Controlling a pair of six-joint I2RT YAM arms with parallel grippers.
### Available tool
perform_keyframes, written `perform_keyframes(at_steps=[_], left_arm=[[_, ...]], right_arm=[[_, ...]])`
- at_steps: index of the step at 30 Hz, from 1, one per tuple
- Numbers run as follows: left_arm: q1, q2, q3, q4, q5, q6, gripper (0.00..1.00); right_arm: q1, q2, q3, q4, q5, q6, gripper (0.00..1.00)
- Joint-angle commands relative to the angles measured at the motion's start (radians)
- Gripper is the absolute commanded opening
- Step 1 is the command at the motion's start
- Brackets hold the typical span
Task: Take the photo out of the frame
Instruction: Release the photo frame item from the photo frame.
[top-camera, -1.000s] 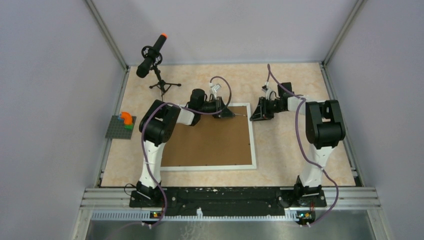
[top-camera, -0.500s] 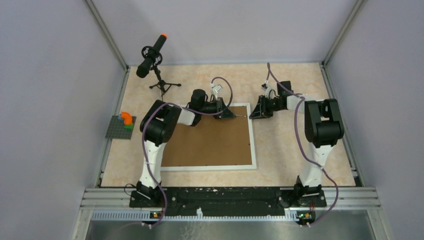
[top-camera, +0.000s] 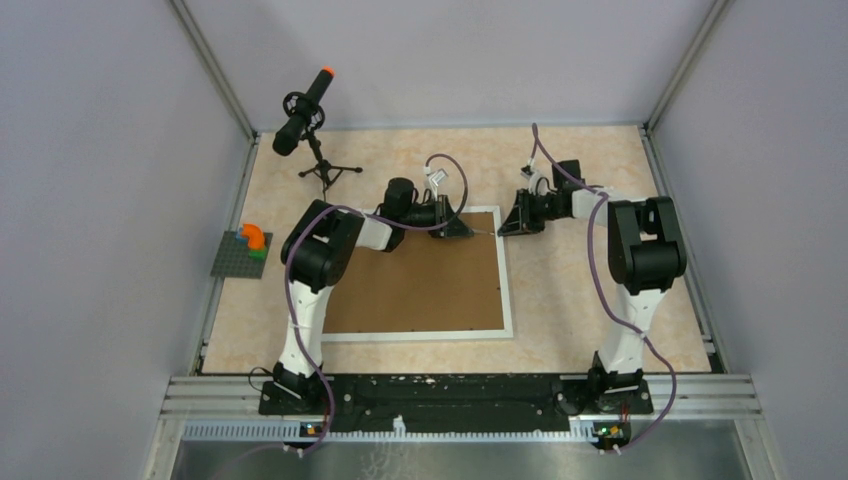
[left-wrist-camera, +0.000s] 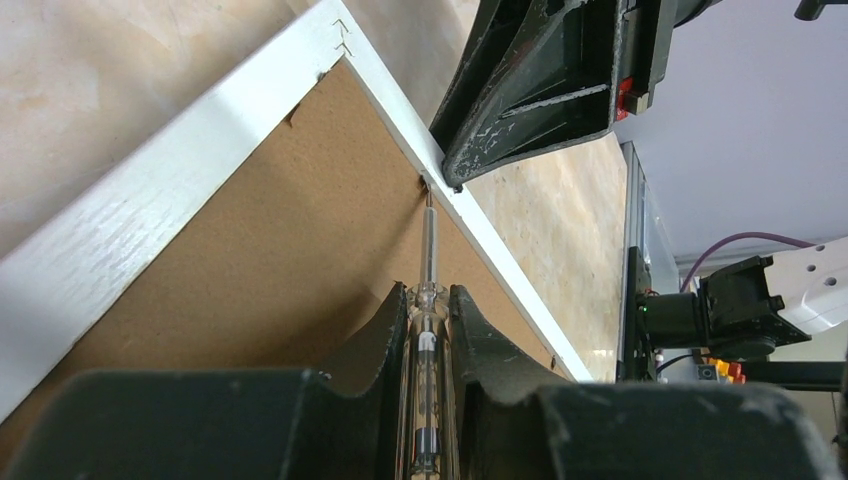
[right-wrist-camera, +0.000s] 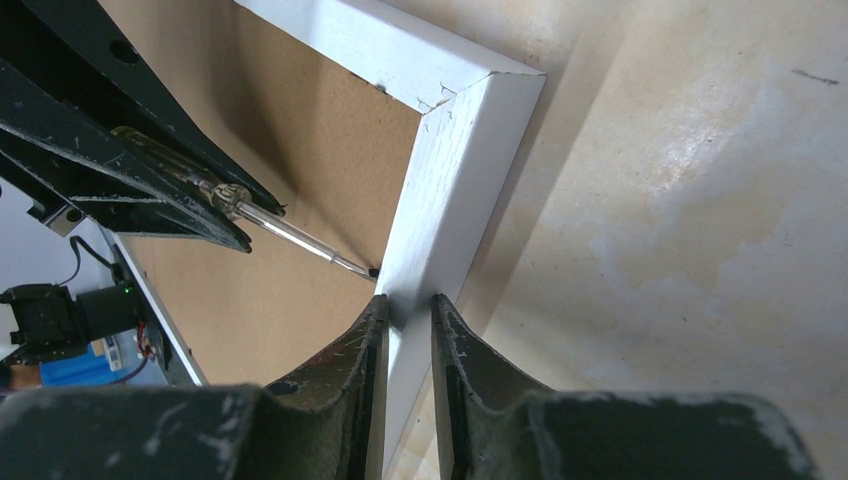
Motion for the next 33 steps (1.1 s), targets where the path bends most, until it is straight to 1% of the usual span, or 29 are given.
perform_keyframes(at_steps=[1,9,14,17,23,29,33], left_arm=[[-0.010,0.023,0.037,-0.045,-0.056,0.042,0.00],[-0.015,0.023,0.067,-0.108,-0.071,0.082,0.00],[0.020,-0.010,-0.019,-0.044,-0.031,0.051,0.00],[0.027,-0.027,-0.044,-0.011,-0.012,0.044,0.00],[0.027,-0.022,-0.034,0.022,-0.007,0.025,0.00],[0.025,0.014,0.007,0.010,-0.030,0.003,0.00],[0.013,0.026,0.028,-0.019,-0.029,0.020,0.00]], right_arm=[[0.023,0.042,0.025,-0.004,0.051,-0.032,0.15],[0.028,0.051,0.025,-0.022,0.068,-0.043,0.12],[0.028,0.051,0.034,-0.045,0.088,-0.059,0.11],[0.028,0.054,0.036,-0.048,0.091,-0.058,0.11],[0.028,0.068,0.044,-0.044,0.090,-0.044,0.11],[0.028,0.070,0.053,-0.050,0.086,-0.046,0.11],[0.028,0.070,0.056,-0.056,0.085,-0.051,0.11]])
